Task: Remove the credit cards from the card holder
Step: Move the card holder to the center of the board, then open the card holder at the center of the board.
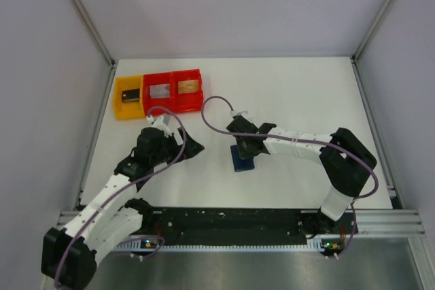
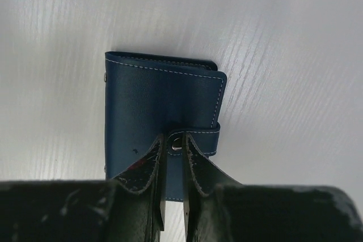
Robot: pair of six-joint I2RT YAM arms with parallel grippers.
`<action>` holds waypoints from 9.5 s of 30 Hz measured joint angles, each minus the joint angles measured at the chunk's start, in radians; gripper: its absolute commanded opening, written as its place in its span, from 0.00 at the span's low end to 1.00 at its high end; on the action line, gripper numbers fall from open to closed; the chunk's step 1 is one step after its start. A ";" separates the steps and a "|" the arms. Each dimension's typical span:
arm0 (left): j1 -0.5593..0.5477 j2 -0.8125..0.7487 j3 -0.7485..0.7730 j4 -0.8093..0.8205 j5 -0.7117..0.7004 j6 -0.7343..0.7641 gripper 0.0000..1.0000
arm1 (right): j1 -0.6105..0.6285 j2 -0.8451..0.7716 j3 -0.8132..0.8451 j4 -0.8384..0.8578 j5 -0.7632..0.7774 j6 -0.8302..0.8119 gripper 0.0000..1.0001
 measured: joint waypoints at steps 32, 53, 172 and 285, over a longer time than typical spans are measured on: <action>-0.427 0.801 0.190 0.360 -0.100 -0.240 0.46 | 0.000 -0.079 -0.112 0.163 -0.073 0.027 0.06; -0.455 0.832 0.190 0.380 -0.163 -0.315 0.00 | 0.022 -0.100 -0.116 0.093 0.022 0.004 0.46; -0.451 0.768 0.248 0.175 -0.377 -0.103 0.17 | -0.259 -0.341 -0.220 0.229 -0.198 -0.027 0.87; -0.779 1.016 0.641 -0.288 -0.880 0.050 0.77 | -0.378 -0.095 -0.544 0.792 -0.823 0.283 0.00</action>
